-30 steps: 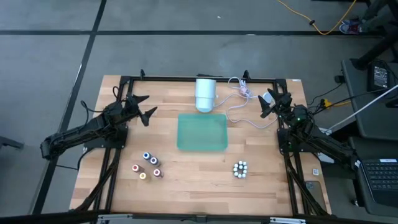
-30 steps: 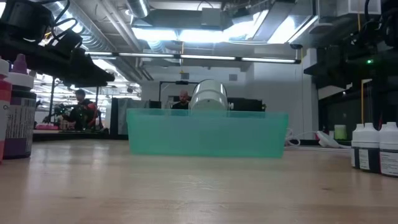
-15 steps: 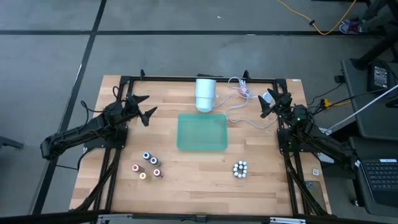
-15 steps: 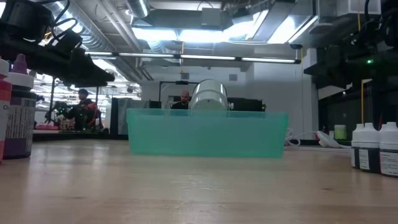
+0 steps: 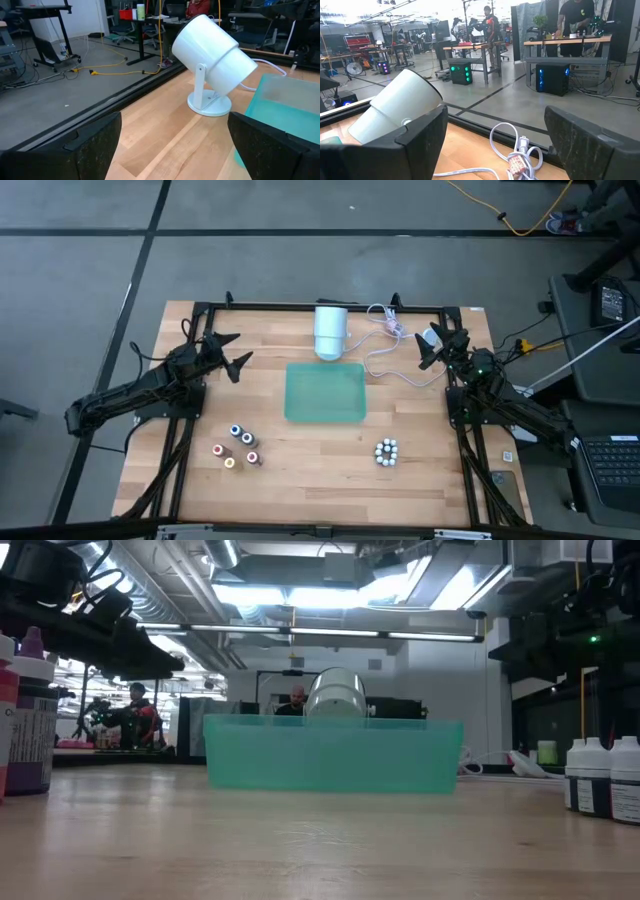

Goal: Pick & Place food coloring

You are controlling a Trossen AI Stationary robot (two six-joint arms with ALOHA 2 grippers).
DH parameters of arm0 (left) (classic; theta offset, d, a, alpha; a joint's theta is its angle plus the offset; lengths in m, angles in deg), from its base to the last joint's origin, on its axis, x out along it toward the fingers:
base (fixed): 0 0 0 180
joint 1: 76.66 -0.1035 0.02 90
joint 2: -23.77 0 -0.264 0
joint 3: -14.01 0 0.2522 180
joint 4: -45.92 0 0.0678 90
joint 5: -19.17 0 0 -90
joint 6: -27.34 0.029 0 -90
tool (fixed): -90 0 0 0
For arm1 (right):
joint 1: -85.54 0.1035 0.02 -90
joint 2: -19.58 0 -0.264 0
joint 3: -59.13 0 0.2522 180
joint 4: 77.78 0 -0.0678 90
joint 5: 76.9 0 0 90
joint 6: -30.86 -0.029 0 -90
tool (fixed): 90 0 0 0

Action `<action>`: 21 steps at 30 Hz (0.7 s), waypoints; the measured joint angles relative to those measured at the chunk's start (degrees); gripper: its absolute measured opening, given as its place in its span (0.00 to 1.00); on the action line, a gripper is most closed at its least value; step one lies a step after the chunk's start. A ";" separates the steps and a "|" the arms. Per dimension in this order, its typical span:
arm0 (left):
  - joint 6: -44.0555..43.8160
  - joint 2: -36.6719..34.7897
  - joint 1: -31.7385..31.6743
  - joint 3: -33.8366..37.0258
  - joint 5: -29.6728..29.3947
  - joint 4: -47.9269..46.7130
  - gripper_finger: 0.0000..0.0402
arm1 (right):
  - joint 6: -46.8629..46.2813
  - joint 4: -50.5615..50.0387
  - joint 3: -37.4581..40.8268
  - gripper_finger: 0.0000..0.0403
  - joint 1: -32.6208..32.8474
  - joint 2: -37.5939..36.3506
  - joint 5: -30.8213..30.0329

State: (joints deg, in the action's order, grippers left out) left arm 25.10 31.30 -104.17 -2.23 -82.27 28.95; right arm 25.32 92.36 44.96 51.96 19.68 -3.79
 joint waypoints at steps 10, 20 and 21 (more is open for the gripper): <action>0.00 0.00 -0.02 -0.02 0.00 0.00 0.90 | 0.00 0.00 0.00 0.83 0.00 0.00 0.00; 0.00 0.00 -0.01 0.00 -0.01 0.00 0.90 | 0.02 0.02 0.00 0.83 0.02 0.00 -0.44; 0.00 0.00 0.00 -0.02 0.00 0.00 0.90 | 0.01 0.01 0.00 0.83 0.02 0.00 -0.44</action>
State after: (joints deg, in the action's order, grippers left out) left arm 25.10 31.30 -104.17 -2.25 -82.27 28.95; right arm 25.33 92.38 44.96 51.98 19.68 -4.23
